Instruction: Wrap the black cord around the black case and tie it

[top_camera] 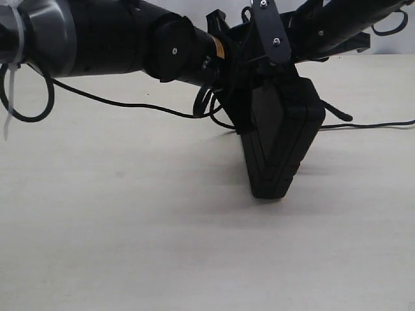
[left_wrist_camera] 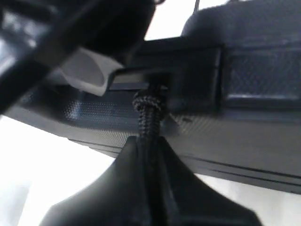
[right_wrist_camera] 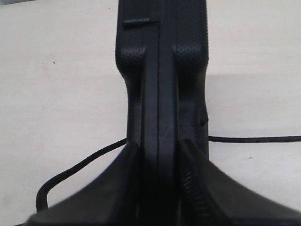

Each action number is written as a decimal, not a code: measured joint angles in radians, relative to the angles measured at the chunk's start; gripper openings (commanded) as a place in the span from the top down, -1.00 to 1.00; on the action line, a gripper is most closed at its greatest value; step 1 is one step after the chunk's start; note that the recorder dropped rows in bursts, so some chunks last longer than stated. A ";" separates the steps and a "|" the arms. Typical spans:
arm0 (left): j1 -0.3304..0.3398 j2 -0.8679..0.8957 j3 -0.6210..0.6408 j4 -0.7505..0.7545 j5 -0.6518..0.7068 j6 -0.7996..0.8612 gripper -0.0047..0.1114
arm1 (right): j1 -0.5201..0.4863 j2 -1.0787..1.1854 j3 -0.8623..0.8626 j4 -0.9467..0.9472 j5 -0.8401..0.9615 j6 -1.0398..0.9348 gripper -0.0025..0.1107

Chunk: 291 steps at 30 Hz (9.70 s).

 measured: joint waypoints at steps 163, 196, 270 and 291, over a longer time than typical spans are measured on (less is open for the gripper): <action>0.149 0.082 -0.002 -0.418 0.117 0.244 0.92 | 0.000 0.003 0.000 0.001 -0.005 0.006 0.88; 0.075 0.083 0.006 -0.419 0.074 0.182 0.43 | -0.002 0.003 0.000 0.001 -0.004 0.010 0.88; 0.291 -1.427 0.881 -0.419 -0.259 -0.104 0.92 | 0.001 0.003 0.000 0.001 -0.008 0.006 0.88; 0.291 -1.858 0.986 -0.423 -0.129 -0.208 0.92 | 0.001 0.003 0.000 0.001 -0.008 0.006 0.88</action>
